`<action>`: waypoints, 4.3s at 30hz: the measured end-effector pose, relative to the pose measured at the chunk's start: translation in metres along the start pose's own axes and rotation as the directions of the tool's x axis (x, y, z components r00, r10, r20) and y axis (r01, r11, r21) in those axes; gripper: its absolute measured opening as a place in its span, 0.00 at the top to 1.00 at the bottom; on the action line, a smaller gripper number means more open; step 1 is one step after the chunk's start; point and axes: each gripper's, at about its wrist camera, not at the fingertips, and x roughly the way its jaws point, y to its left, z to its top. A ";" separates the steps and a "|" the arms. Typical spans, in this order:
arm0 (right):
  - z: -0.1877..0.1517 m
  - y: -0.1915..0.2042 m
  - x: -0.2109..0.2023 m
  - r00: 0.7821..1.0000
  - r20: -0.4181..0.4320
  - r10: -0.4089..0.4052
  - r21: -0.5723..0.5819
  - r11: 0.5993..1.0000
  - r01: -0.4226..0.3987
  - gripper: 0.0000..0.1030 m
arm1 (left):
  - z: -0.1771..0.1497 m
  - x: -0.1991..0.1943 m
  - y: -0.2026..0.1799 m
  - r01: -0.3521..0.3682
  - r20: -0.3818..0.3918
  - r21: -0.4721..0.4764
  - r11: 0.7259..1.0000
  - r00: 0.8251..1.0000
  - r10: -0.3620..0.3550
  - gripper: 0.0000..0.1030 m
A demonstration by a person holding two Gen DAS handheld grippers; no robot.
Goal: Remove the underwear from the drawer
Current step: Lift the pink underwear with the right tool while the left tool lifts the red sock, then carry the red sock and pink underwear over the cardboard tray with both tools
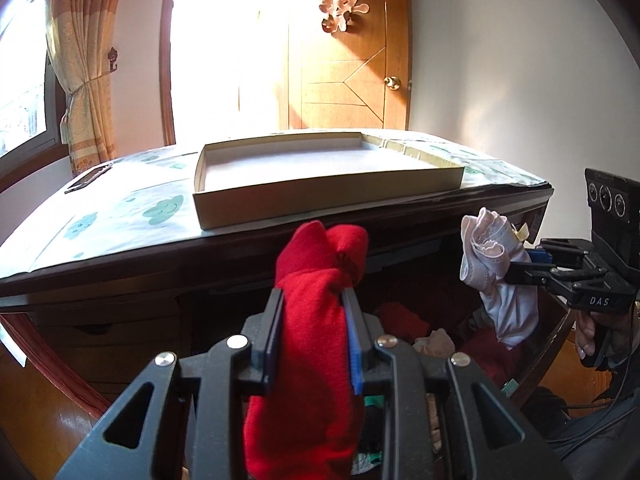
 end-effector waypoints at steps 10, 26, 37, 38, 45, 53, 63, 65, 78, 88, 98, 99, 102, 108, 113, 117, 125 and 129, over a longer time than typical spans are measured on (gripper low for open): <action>0.005 0.007 -0.007 0.998 0.057 0.001 -0.009 1.000 0.000 0.74 | 0.005 -0.010 -0.006 -0.002 0.057 -0.001 1.000 0.998 0.002 0.75; 0.014 0.015 -0.020 0.990 0.141 0.010 -0.029 1.000 -0.006 0.74 | 0.015 -0.027 -0.013 -0.013 0.147 0.006 1.000 0.989 0.012 0.75; 0.021 0.019 -0.031 0.979 0.202 0.015 -0.042 0.999 -0.007 0.74 | 0.019 -0.035 -0.010 -0.030 0.207 -0.009 1.000 0.978 0.031 0.75; 0.022 0.019 -0.032 0.978 0.207 0.016 -0.042 0.999 -0.007 0.74 | 0.020 -0.035 -0.010 -0.032 0.212 -0.010 0.999 0.977 0.033 0.75; 0.028 0.017 -0.037 0.971 0.240 0.016 -0.044 0.999 -0.005 0.74 | 0.024 -0.037 -0.010 -0.037 0.242 -0.012 0.999 0.969 0.039 0.75; 0.038 0.013 -0.040 0.965 0.260 0.018 -0.046 0.999 -0.007 0.74 | 0.034 -0.036 -0.014 -0.042 0.267 0.004 0.999 0.963 0.040 0.75; 0.051 0.009 -0.041 0.964 0.265 0.016 -0.039 0.999 -0.006 0.74 | 0.054 -0.030 -0.028 -0.042 0.281 0.046 0.998 0.959 0.027 0.75; 0.053 0.008 -0.040 0.964 0.264 0.017 -0.035 0.999 -0.008 0.74 | 0.057 -0.027 -0.030 -0.036 0.278 0.052 0.998 0.960 0.020 0.75; 0.070 -0.009 -0.032 0.972 0.233 0.003 0.018 1.000 -0.007 0.74 | 0.080 -0.008 -0.027 0.014 0.222 0.048 0.999 0.975 -0.024 0.75; 0.097 -0.031 -0.027 0.980 0.201 0.004 0.061 0.998 -0.017 0.74 | 0.111 0.011 -0.031 0.010 0.193 0.066 0.998 0.981 -0.022 0.75; 0.127 -0.050 -0.019 0.979 0.203 0.004 0.081 0.996 -0.021 0.74 | 0.140 0.025 -0.032 0.009 0.186 0.083 0.997 0.982 -0.025 0.75; 0.130 -0.052 -0.018 0.979 0.203 0.004 0.082 0.996 -0.022 0.74 | 0.143 0.028 -0.031 0.014 0.179 0.081 0.997 0.983 -0.028 0.75; 0.139 -0.057 -0.015 0.979 0.204 0.008 0.090 0.996 -0.027 0.74 | 0.152 0.036 -0.032 0.016 0.164 0.087 0.996 0.986 -0.030 0.75; 0.163 -0.072 0.000 0.983 0.185 -0.010 0.115 0.993 -0.012 0.74 | 0.171 0.059 -0.025 0.039 0.121 0.044 0.998 0.992 -0.044 0.75; 0.181 -0.085 0.014 0.986 0.167 -0.023 0.130 0.991 0.001 0.74 | 0.185 0.079 -0.016 0.053 0.084 -0.005 0.999 0.995 -0.052 0.75; 0.190 -0.097 0.026 0.988 0.149 -0.028 0.164 0.986 0.003 0.74 | 0.192 0.098 -0.009 0.063 0.045 -0.055 0.996 0.997 -0.061 0.75; 0.203 -0.132 0.061 0.996 0.080 -0.028 0.280 0.960 0.004 0.74 | 0.211 0.139 0.002 0.068 -0.021 -0.158 0.985 0.997 -0.072 0.75; 0.210 -0.148 0.078 0.999 0.039 -0.025 0.327 0.945 0.010 0.74 | 0.222 0.156 0.007 0.063 -0.037 -0.206 0.977 0.997 -0.072 0.75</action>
